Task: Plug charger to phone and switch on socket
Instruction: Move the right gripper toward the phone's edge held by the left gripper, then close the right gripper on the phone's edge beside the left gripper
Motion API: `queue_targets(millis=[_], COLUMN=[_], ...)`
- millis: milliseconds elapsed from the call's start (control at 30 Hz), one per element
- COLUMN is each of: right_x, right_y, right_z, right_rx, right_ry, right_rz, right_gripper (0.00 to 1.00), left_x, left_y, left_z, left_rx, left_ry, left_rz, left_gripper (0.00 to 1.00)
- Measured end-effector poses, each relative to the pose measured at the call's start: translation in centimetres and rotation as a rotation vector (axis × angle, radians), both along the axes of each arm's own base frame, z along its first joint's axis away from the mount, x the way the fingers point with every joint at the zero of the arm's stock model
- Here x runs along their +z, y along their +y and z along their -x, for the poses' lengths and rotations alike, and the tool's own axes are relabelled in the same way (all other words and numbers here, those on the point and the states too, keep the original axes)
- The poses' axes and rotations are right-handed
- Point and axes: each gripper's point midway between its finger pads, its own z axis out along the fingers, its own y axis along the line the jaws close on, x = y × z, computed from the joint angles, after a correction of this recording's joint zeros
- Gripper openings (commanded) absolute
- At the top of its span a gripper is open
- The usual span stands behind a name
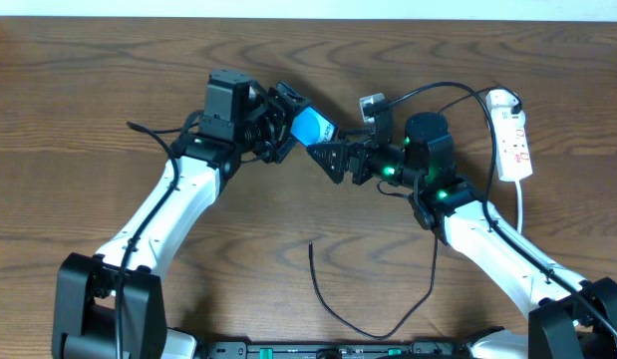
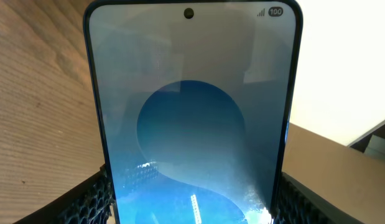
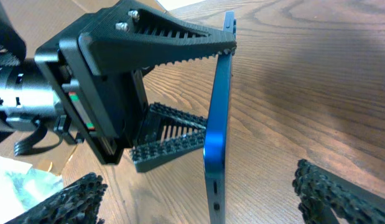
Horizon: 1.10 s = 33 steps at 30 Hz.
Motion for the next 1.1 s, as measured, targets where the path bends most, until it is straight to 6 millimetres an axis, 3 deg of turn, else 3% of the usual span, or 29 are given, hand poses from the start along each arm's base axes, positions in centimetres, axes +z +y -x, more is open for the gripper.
queue_targets(millis=[167, 467, 600, 1100], right_x=[-0.1, -0.6, -0.7, -1.1], right_y=[-0.1, -0.4, -0.5, -0.8], right_z=[-0.1, -0.3, -0.4, -0.7], right_rx=[-0.01, -0.036, -0.042, -0.069], right_ry=[0.001, 0.021, 0.022, 0.035], right_rz=[0.004, 0.022, 0.024, 0.037], right_gripper=[0.93, 0.8, 0.7, 0.59], left_x=[0.0, 0.3, 0.4, 0.4], left_y=[-1.0, -2.3, -2.6, -3.1], left_z=[0.5, 1.0, 1.1, 1.3], left_rx=[-0.019, -0.045, -0.051, -0.06], left_ry=[0.006, -0.003, -0.007, -0.007], left_rz=[0.004, 0.015, 0.017, 0.015], left_gripper=[0.07, 0.07, 0.08, 0.07])
